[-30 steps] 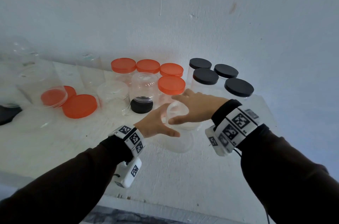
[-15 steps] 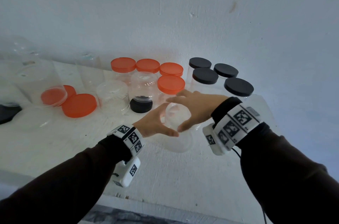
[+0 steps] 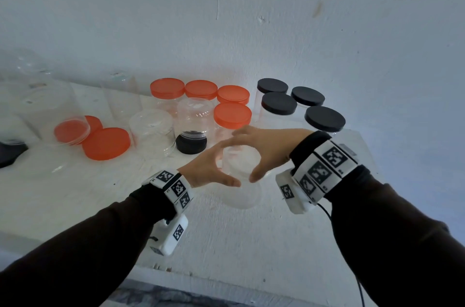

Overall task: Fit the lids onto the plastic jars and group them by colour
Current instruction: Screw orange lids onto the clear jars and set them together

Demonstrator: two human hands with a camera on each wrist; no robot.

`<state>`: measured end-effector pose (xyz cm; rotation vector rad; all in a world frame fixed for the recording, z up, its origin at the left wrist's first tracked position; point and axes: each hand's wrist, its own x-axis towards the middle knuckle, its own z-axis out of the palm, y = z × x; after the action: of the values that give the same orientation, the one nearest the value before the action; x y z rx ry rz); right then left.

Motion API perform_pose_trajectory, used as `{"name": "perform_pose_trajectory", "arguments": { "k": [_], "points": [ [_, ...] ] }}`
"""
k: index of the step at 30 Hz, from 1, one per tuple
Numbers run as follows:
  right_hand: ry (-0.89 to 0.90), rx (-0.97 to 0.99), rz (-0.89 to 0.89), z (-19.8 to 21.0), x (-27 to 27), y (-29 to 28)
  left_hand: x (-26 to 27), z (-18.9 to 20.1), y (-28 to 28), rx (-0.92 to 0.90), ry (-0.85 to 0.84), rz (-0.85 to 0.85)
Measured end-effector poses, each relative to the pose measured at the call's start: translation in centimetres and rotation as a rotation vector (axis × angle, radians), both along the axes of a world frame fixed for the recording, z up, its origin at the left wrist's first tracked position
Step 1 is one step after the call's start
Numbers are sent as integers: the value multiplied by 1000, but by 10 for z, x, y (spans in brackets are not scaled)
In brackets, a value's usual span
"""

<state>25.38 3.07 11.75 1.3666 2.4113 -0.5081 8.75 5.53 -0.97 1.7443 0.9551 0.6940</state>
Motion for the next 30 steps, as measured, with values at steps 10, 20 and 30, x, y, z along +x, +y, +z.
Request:
{"name": "perform_pose_trajectory", "arguments": {
  "k": [10,20,30],
  "points": [
    [-21,177,19,-10,0,2,3,8,-5,40,11,-46],
    [94,286,40,-19,10,-1,3,8,-7,-10,-3,-13],
    [109,315,17,-27,13,-4,3,16,-18,43,78,96]
  ]
}}
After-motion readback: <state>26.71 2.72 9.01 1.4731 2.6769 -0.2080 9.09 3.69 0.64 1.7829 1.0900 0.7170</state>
